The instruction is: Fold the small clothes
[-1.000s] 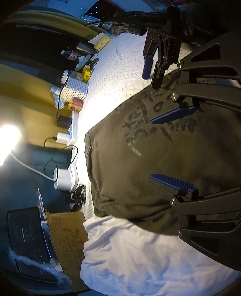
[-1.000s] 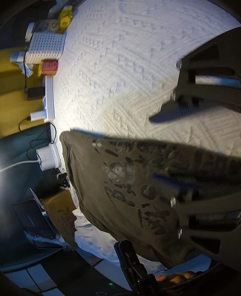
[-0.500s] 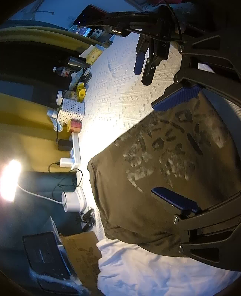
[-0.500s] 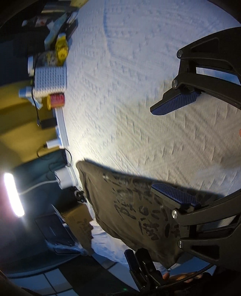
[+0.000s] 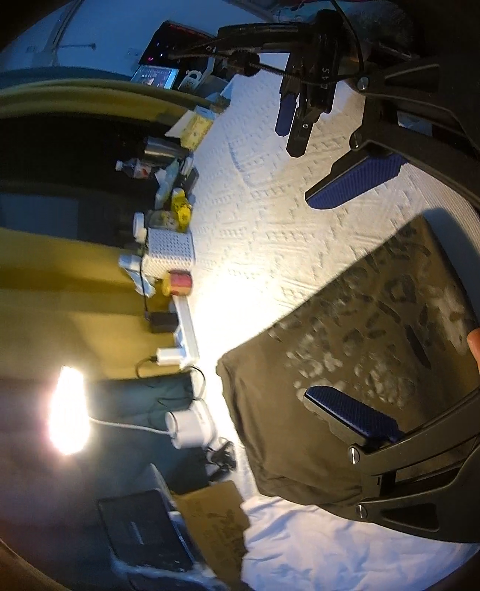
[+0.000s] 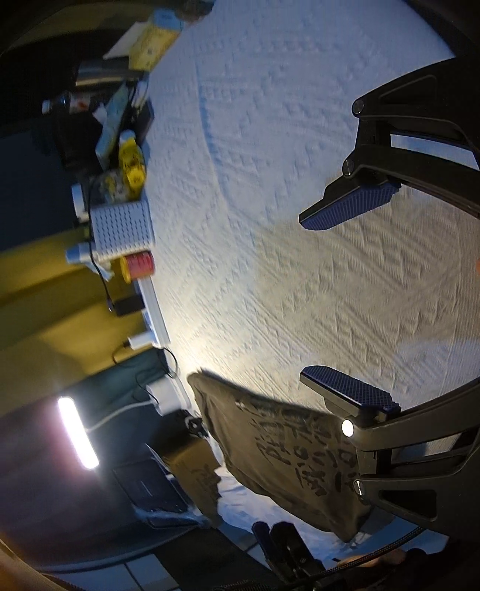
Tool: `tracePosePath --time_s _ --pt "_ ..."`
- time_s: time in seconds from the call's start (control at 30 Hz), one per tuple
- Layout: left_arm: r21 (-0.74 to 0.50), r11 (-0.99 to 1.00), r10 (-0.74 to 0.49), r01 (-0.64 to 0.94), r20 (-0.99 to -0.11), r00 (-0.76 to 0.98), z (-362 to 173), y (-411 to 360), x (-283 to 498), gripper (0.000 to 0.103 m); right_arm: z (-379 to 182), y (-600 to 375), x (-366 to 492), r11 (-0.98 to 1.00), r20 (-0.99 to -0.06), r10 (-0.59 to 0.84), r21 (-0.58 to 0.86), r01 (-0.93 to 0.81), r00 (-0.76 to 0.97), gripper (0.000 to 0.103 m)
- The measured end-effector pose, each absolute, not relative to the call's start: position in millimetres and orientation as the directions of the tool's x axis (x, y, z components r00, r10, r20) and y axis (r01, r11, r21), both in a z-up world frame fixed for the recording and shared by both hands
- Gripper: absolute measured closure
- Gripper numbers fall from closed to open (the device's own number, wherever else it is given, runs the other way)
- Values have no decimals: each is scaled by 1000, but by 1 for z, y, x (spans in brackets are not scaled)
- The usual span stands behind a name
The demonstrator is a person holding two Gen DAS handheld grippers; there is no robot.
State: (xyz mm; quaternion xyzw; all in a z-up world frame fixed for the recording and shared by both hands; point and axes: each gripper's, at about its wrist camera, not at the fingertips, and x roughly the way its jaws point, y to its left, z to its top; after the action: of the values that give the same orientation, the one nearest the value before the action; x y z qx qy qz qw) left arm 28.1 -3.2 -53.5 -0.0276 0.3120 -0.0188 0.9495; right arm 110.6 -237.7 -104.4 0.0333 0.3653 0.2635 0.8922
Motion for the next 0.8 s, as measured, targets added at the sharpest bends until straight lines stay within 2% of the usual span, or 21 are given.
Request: tracePosePath --time_s 0.07,0.3,0.4,0.53,0.8 --pt "-56 998 -56 29 -579 813 -49 -9 28 1 -100 -246 110 866 -627 485 247 -435 610 24" --pt "-36 998 -68 57 -527 847 -33 -22 26 1 -78 -264 104 883 -593 457 213 -419 662 24" --pt "-19 998 -62 60 -480 875 -23 -26 21 1 -67 -269 102 888 -576 449 201 -414 683 24" --pt "11 1000 -24 30 -369 929 -6 -26 10 1 -54 -276 99 892 -553 444 198 -407 705 24" --pt "31 999 16 -7 -303 953 18 -22 2 1 -23 -284 94 899 -502 433 174 -403 749 24"
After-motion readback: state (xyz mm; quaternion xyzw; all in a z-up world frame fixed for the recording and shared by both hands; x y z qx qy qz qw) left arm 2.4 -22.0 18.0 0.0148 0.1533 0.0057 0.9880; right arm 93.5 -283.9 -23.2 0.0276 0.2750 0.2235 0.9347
